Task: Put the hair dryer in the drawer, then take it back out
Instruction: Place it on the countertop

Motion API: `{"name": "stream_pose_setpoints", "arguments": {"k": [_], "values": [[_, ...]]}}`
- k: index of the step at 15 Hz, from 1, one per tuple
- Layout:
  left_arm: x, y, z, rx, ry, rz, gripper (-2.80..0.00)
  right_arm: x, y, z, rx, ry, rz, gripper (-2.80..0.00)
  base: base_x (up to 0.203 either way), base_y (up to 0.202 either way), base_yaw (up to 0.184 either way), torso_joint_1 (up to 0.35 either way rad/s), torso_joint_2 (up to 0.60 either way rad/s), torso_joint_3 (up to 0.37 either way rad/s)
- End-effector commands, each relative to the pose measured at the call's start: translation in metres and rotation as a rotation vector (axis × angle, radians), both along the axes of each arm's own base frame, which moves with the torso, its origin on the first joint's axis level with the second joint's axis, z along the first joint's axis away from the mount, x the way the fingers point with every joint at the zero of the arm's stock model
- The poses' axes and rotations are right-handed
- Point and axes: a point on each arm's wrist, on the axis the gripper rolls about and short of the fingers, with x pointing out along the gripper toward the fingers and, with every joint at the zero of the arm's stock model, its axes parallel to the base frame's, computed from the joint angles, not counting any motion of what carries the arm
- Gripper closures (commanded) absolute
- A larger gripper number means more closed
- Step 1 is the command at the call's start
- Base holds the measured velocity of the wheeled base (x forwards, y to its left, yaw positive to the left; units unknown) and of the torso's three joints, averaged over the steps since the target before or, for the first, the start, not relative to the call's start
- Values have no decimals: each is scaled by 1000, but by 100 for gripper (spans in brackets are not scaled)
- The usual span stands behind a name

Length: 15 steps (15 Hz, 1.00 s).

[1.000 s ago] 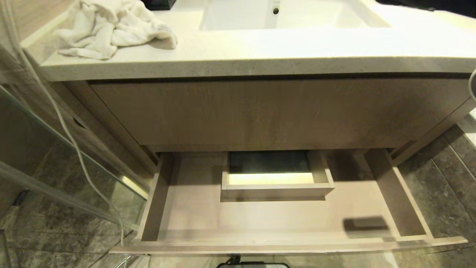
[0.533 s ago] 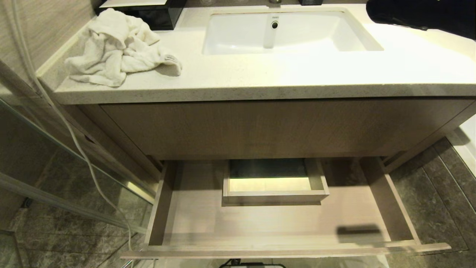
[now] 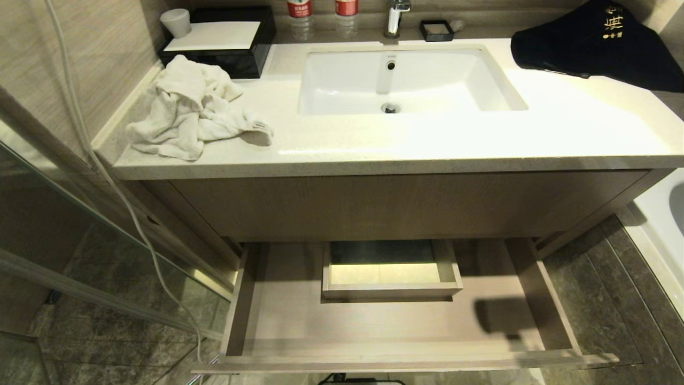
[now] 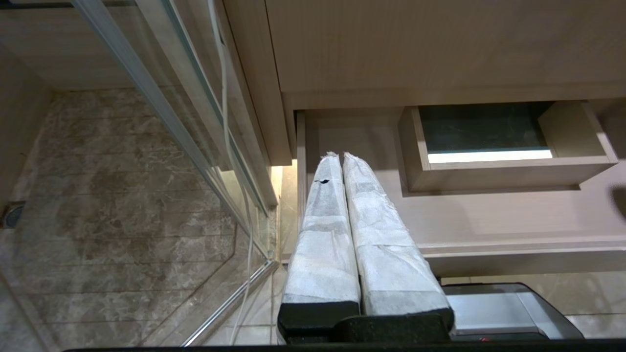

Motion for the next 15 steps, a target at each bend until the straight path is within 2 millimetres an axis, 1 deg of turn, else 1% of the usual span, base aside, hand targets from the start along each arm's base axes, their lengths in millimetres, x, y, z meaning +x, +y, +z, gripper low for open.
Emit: {"name": "stream_pose_setpoints", "arguments": {"k": [1, 2, 4, 9, 11, 13, 15], "values": [[0, 0, 0, 0, 1, 0, 0, 27, -7, 3, 10, 39, 10, 0, 0, 0, 0, 166, -291, -142], [0, 0, 0, 0, 3, 0, 0, 30, -5, 7, 8, 30, 25, 0, 0, 0, 0, 184, -169, 11], [0, 0, 0, 0, 2, 0, 0, 38, -7, 4, 11, 56, 28, 0, 0, 0, 0, 241, -59, 167], [0, 0, 0, 0, 1, 0, 0, 58, -10, -5, 22, 111, 72, 0, 0, 0, 0, 303, -25, 269], [0, 0, 0, 0, 3, 0, 0, 70, -12, -12, 33, 146, 82, 0, 0, 0, 0, 325, -59, 271], [0, 0, 0, 0, 3, 0, 0, 80, -15, -14, 38, 163, 80, 0, 0, 0, 0, 337, -86, 256], [0, 0, 0, 0, 1, 0, 0, 97, -21, -22, 37, 202, 79, 0, 0, 0, 0, 353, -105, 240]]}}
